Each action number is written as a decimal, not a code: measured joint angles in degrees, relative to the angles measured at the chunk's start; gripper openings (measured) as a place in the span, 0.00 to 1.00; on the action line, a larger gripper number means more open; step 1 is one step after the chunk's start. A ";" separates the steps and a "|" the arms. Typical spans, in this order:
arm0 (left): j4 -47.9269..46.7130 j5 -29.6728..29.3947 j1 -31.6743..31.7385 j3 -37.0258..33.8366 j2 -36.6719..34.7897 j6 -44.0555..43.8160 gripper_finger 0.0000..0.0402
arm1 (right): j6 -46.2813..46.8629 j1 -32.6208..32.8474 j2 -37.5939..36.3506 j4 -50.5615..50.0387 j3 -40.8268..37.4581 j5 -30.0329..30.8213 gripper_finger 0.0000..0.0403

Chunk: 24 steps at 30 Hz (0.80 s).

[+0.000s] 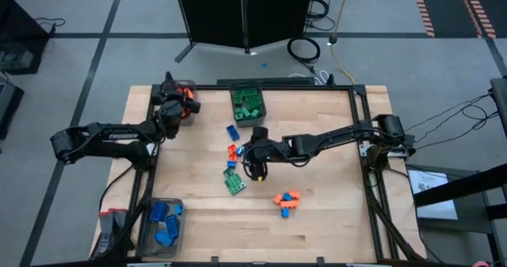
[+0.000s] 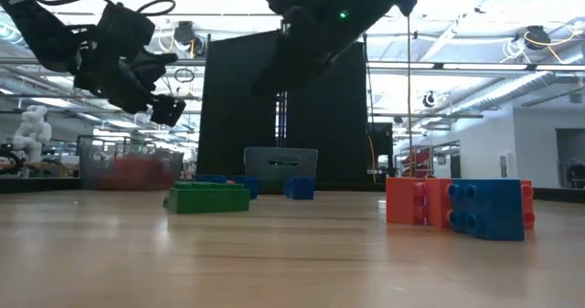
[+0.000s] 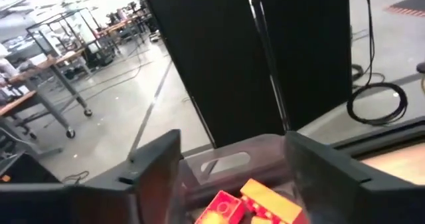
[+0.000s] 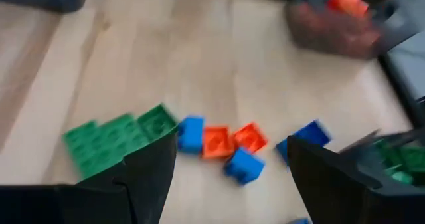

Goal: Sort blocks
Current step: Put the orange game piece into the top left black transparent bin

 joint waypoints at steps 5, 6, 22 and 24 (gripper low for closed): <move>-1.97 0.11 -0.06 0.00 0.00 0.00 0.82 | 6.79 0.80 0.00 -7.18 0.00 -8.77 0.69; -2.60 0.93 -0.26 0.00 0.00 -0.01 0.85 | 8.33 1.32 0.00 -9.55 0.00 -10.57 0.69; -3.43 18.79 -12.22 4.37 0.00 -0.07 0.88 | 37.82 17.55 0.00 -39.85 0.00 -12.28 0.69; -3.41 18.90 -13.66 5.22 0.00 -0.07 0.88 | 40.00 19.04 0.00 -42.17 0.02 -11.57 0.69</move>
